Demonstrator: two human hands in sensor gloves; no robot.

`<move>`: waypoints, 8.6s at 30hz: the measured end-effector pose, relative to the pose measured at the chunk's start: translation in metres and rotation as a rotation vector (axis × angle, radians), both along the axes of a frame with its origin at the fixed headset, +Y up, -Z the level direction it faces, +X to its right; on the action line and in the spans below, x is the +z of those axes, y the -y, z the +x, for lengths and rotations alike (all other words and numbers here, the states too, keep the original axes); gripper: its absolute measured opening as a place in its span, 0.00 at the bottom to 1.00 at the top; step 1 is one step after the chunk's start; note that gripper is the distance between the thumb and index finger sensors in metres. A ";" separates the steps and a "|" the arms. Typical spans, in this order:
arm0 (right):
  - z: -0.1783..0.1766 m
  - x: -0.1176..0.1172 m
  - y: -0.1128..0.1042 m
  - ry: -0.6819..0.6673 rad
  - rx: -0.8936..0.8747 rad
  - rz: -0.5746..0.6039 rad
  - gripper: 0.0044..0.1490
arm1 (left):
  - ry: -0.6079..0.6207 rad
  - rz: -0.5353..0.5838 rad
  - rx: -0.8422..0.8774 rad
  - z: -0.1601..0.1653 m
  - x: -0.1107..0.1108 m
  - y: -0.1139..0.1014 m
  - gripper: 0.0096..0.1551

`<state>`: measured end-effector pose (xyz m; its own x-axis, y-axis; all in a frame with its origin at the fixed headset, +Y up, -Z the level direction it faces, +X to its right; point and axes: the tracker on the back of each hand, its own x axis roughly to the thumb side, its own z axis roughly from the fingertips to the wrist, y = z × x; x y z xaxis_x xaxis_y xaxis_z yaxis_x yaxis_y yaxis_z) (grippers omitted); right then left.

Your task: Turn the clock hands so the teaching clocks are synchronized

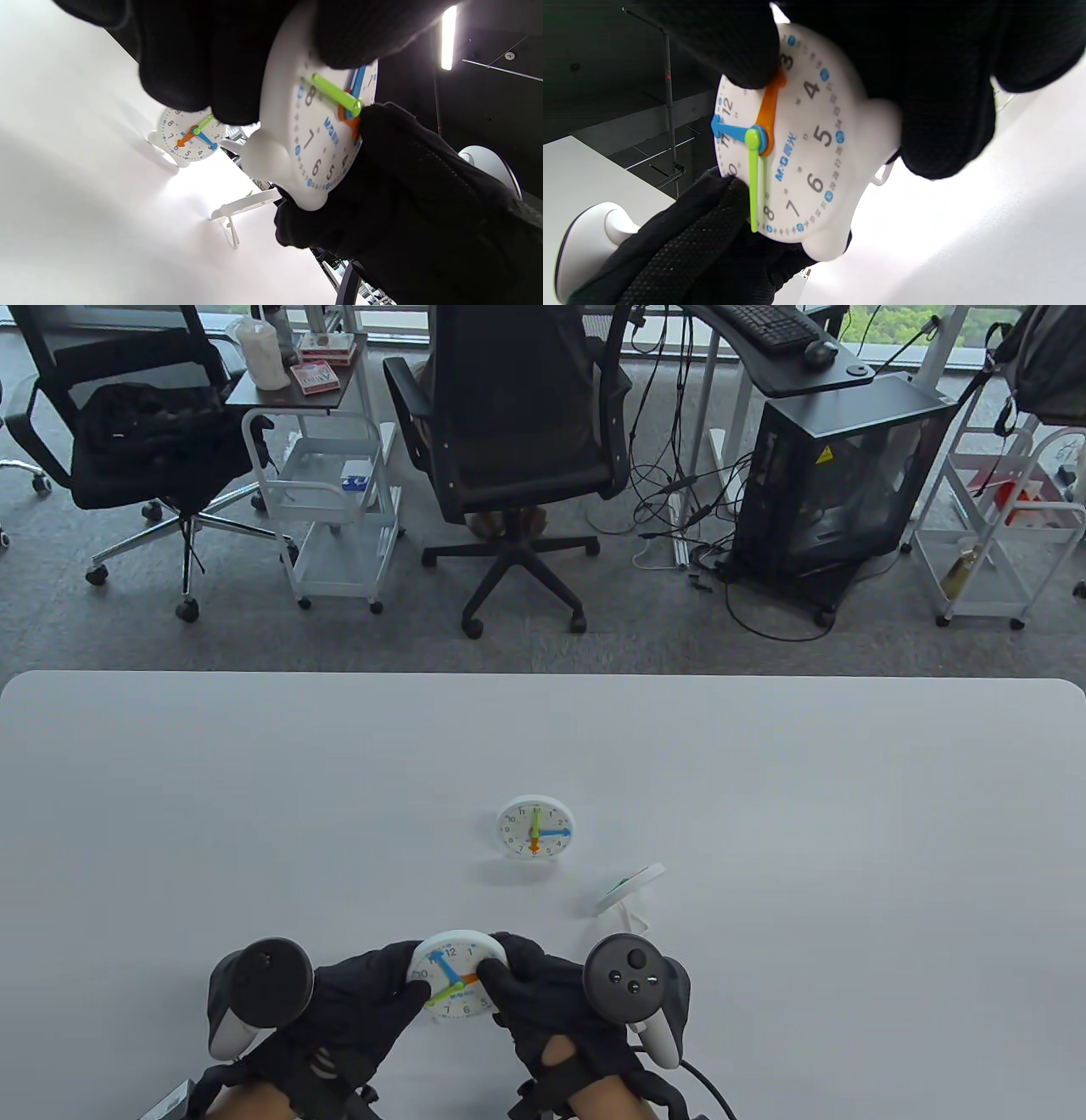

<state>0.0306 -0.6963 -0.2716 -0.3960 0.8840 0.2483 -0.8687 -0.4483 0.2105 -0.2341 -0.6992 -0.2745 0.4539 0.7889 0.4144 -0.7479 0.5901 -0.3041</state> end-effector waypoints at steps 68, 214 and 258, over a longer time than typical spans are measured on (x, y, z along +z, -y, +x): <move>-0.003 0.001 -0.002 -0.031 0.019 -0.017 0.38 | -0.038 0.000 0.024 -0.002 0.003 -0.003 0.30; -0.009 0.014 -0.012 0.083 0.191 0.211 0.48 | 0.017 -0.014 -0.010 0.014 0.015 -0.007 0.30; -0.001 0.012 -0.014 0.081 0.046 0.153 0.40 | -0.005 -0.087 0.086 0.007 0.009 -0.006 0.30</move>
<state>0.0295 -0.6824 -0.2597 -0.4593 0.8191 0.3437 -0.8580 -0.5093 0.0671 -0.2276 -0.6934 -0.2660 0.3851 0.8579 0.3403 -0.7962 0.4952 -0.3475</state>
